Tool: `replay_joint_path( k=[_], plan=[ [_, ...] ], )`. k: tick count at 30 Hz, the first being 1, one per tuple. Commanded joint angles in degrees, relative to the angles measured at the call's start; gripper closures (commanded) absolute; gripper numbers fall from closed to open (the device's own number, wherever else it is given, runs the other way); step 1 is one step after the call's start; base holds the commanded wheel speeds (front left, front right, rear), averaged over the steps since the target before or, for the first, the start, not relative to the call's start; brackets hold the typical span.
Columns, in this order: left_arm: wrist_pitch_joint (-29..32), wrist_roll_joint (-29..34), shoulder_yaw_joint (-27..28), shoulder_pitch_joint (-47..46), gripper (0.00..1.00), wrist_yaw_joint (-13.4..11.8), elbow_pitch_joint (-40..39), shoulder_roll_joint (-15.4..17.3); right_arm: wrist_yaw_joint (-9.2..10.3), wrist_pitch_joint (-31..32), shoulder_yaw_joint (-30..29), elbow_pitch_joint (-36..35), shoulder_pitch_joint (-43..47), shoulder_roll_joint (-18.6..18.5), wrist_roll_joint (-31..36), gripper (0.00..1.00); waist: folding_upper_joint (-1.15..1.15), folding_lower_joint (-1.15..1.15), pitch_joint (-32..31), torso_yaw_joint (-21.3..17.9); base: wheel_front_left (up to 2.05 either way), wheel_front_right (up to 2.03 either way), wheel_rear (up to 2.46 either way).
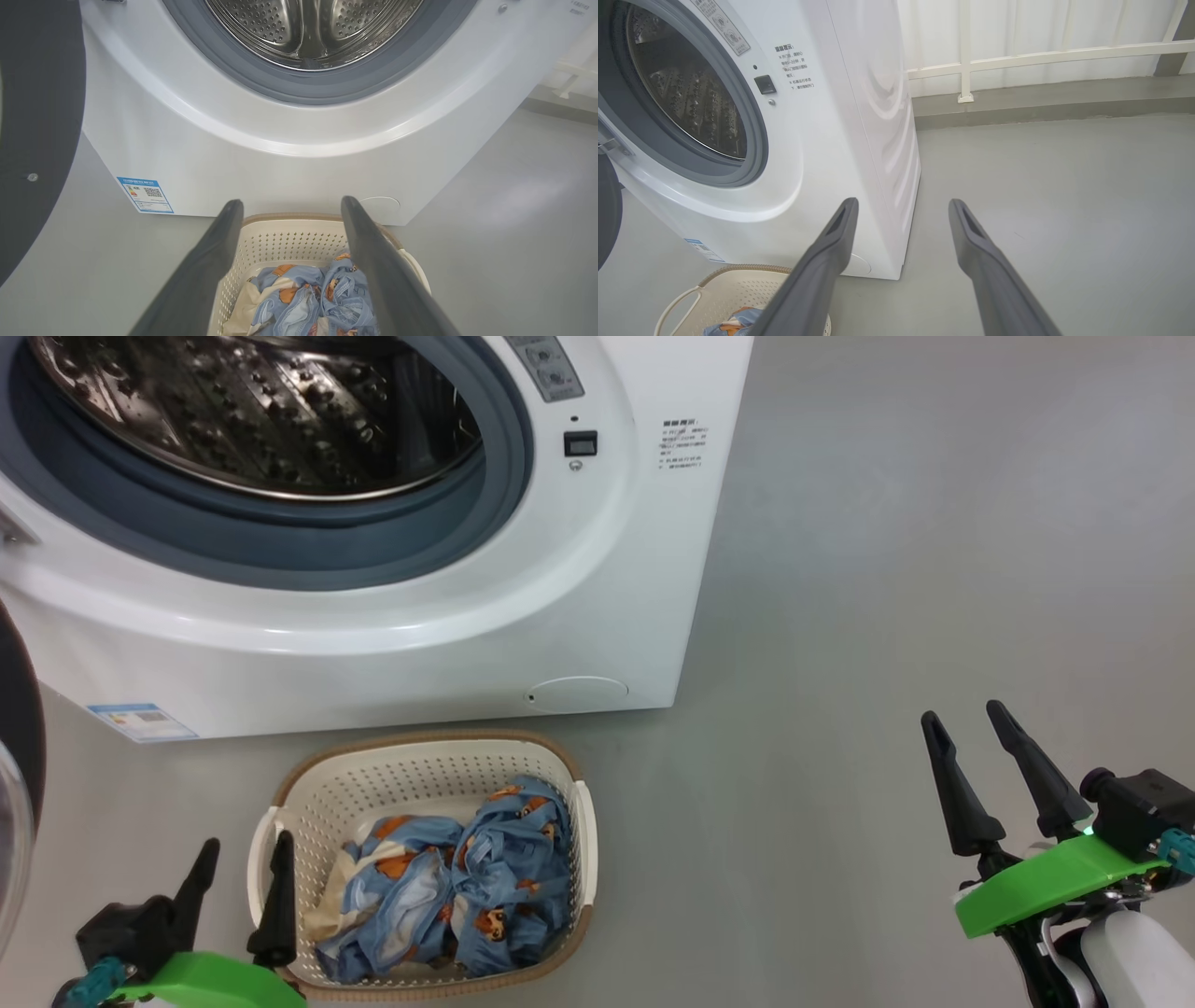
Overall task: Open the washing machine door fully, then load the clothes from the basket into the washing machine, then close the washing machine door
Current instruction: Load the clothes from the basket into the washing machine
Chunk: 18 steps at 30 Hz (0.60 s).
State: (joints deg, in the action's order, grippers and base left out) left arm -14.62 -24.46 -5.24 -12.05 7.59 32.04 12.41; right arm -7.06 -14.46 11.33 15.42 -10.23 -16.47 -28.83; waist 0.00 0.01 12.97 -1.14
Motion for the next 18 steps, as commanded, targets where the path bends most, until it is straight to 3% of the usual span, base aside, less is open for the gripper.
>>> replay_joint_path(
  k=[1,18],
  plan=[
    [-0.38,0.54,1.34,-2.14,0.00,-0.10,-0.02,1.32,-0.43,-0.54,1.25,-1.34,-1.15,-0.66,0.27,0.00,0.00,-0.01,0.97,-0.17,0.00,0.00,0.00],
    [-0.38,-1.84,-5.30,-10.51,0.00,-0.10,10.88,2.29,-0.43,-0.54,1.62,-2.27,-5.57,0.46,1.59,0.00,0.00,-0.01,8.77,-1.29,0.00,0.00,0.00]
  ],
)
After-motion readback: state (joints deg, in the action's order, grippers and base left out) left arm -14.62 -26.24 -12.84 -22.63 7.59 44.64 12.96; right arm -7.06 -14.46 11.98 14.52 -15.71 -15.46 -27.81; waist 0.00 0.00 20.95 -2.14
